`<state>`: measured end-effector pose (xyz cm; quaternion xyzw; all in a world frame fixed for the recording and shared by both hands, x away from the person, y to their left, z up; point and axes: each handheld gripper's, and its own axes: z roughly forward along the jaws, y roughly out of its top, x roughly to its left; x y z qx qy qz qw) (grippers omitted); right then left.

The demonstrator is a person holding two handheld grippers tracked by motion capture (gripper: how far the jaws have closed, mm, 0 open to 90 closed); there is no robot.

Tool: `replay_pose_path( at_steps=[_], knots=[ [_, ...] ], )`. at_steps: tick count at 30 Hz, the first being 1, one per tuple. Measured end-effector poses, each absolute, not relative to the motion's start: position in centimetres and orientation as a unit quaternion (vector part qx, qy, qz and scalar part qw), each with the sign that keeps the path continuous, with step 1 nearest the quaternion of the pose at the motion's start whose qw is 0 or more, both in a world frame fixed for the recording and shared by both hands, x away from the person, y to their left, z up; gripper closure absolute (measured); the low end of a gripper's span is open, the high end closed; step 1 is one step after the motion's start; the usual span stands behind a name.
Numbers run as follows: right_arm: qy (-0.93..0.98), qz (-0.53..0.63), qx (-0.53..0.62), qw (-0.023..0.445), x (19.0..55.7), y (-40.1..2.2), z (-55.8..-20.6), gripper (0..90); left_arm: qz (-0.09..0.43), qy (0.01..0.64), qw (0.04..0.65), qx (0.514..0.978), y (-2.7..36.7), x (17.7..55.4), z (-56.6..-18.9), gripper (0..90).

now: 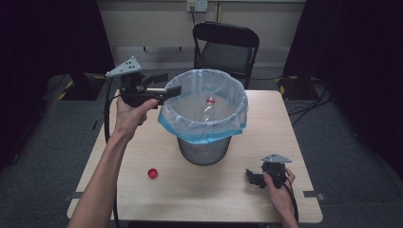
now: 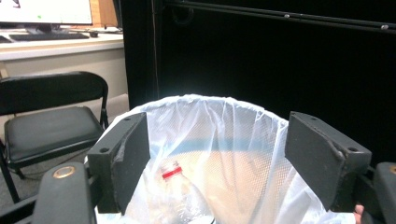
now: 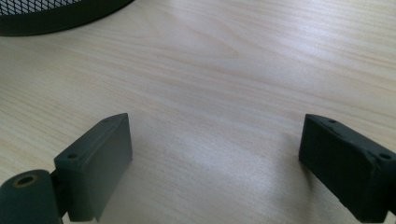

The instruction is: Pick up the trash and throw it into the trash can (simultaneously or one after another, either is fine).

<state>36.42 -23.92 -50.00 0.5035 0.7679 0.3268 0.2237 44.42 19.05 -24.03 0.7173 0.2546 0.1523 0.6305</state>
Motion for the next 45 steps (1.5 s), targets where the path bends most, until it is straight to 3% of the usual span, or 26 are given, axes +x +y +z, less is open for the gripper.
replay_pose_path(
  at_steps=[15,19,28,45],
  knots=[
    [0.768,0.327,0.504,0.224,36.4,-23.9,-50.0,8.8,0.171,0.281,0.619,0.713,22.9,43.3,-25.3,22.7],
    [0.768,0.327,0.504,0.224,36.4,-23.9,-50.0,8.8,0.152,0.285,0.638,0.699,24.2,43.1,-25.8,22.7],
    [0.768,0.327,0.504,0.224,36.4,-23.9,-50.0,8.8,0.187,0.298,0.608,0.712,26.4,41.8,-27.6,21.3],
    [0.768,0.327,0.504,0.224,36.4,-23.9,-50.0,8.8,0.187,0.328,0.565,0.734,29.5,39.6,-31.3,22.4]
  ],
)
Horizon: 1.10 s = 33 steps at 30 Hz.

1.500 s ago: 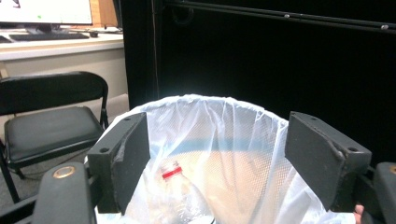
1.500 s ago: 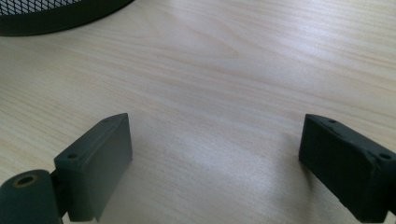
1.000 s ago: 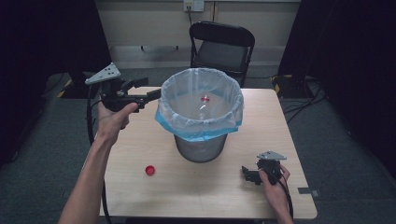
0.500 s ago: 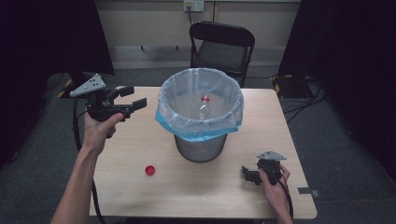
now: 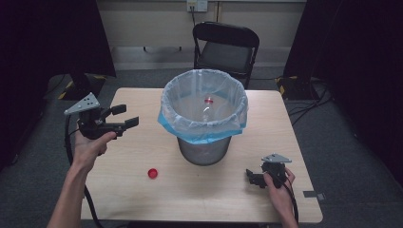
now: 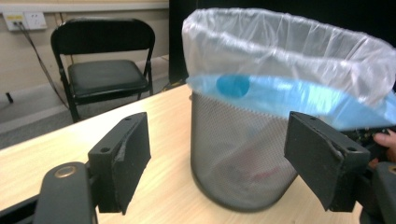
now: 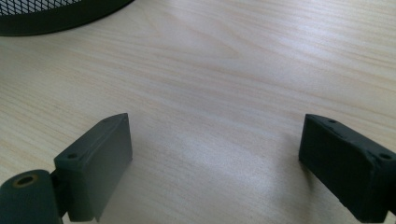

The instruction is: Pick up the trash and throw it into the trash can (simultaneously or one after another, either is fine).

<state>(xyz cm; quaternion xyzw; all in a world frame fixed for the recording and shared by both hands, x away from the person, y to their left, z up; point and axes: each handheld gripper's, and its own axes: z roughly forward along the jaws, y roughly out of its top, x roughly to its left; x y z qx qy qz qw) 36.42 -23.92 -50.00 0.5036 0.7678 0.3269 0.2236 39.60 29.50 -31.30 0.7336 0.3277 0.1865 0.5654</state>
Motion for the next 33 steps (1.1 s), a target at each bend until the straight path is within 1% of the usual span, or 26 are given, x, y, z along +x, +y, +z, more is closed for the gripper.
replay_pose_path(
  at_steps=[3,7,9,16,23,33],
  knots=[
    [0.768,0.327,0.504,0.224,36.4,-23.9,-50.0,8.8,0.188,0.333,0.565,0.731,29.7,39.3,-31.8,22.7],
    [0.768,0.327,0.504,0.223,36.4,-23.9,-50.0,8.8,0.189,0.34,0.547,0.742,29.8,38.6,-33.5,23.2],
    [0.768,0.327,0.504,0.224,36.4,-23.9,-50.0,8.8,0.18,0.339,0.536,0.752,29.7,38.5,-34.7,23.3],
    [0.768,0.327,0.504,0.224,36.4,-23.9,-50.0,8.8,0.16,0.348,0.515,0.767,29.4,38.4,-37.3,24.3],
    [0.768,0.327,0.504,0.224,36.4,-23.9,-50.0,8.8,0.151,0.348,0.502,0.777,28.6,38.2,-38.7,24.3],
    [0.768,0.327,0.504,0.224,36.4,-23.9,-50.0,8.8,0.127,0.356,0.475,0.794,28.3,37.7,-41.9,24.3]
  ],
)
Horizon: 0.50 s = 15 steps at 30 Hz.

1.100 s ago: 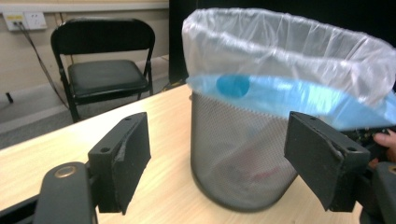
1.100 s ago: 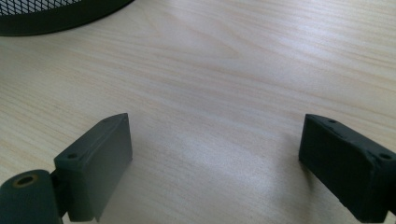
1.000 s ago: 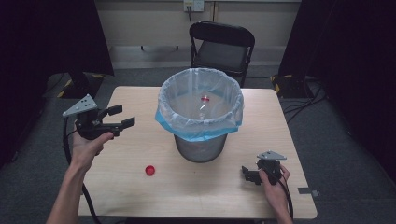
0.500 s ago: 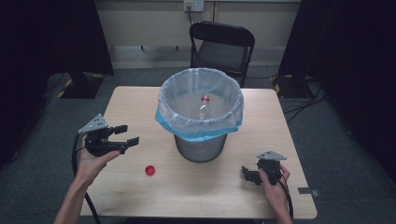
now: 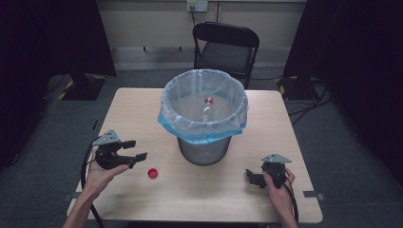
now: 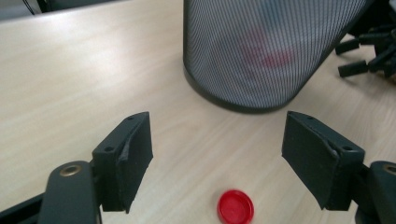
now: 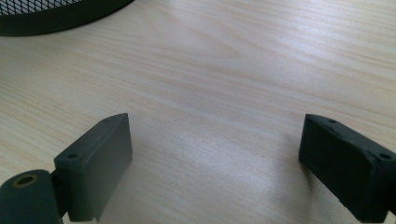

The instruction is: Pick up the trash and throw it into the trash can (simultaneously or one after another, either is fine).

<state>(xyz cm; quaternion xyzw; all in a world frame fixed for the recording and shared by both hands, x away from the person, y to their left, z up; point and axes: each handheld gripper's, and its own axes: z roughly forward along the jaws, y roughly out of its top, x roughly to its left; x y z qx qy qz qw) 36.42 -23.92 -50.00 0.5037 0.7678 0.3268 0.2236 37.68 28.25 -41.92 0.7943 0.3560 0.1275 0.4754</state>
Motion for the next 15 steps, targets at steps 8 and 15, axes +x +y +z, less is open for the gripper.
replay_pose_path(
  at_steps=[8,15],
  knots=[
    [0.768,0.327,0.504,0.224,36.4,-23.9,-50.0,8.8,0.095,0.365,0.456,0.806,27.8,37.6,-45.4,29.8],
    [0.768,0.327,0.503,0.224,36.4,-23.9,-50.0,8.8,0.078,0.355,0.425,0.829,27.0,37.3,-47.3,34.2]
  ],
)
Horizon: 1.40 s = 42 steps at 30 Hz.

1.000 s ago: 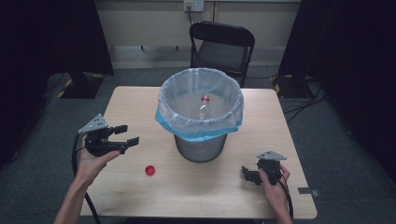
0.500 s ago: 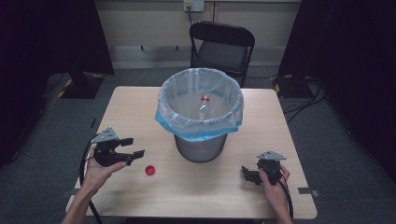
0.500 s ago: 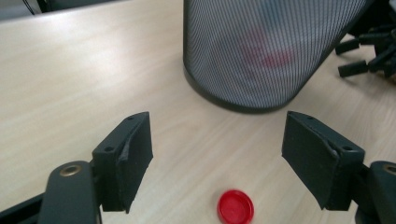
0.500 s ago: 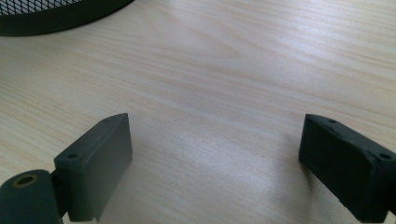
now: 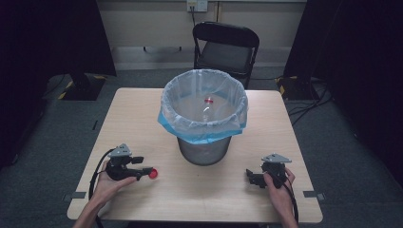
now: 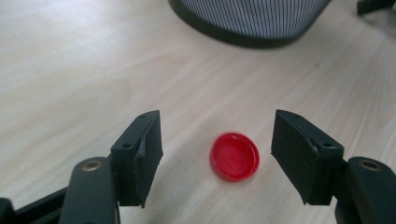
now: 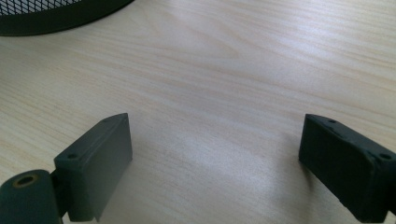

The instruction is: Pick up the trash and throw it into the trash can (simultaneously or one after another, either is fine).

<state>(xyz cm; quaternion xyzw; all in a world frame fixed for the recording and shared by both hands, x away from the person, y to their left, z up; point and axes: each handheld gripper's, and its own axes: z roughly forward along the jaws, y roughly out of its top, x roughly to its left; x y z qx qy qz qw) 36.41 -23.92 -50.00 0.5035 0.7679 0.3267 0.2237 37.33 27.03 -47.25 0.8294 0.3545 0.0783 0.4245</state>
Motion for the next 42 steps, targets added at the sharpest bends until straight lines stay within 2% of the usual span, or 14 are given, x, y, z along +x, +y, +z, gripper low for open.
replay_pose_path(
  at_steps=[14,17,18,22,31,42],
  knots=[
    [0.768,0.327,0.504,0.224,36.4,-23.9,-50.0,8.8,0.083,0.329,0.375,0.863,24.2,36.9,-48.9,43.6],
    [0.768,0.327,0.504,0.224,36.4,-23.9,-50.0,8.8,0.099,0.327,0.369,0.864,24.1,36.8,-48.9,49.9],
    [0.768,0.327,0.504,0.224,36.4,-23.9,-50.0,8.8,0.122,0.317,0.362,0.868,24.0,36.5,-49.0,51.3],
    [0.768,0.327,0.504,0.224,36.4,-23.9,-50.0,8.8,0.126,0.317,0.363,0.867,23.9,36.3,-49.0,57.6],
    [0.768,0.327,0.504,0.224,36.4,-23.9,-50.0,8.8,0.125,0.316,0.363,0.868,24.1,36.4,-49.0,59.4],
    [0.768,0.327,0.503,0.224,36.4,-23.9,-50.0,8.8,0.097,0.336,0.376,0.858,24.4,36.9,-48.9,59.7]
  ],
)
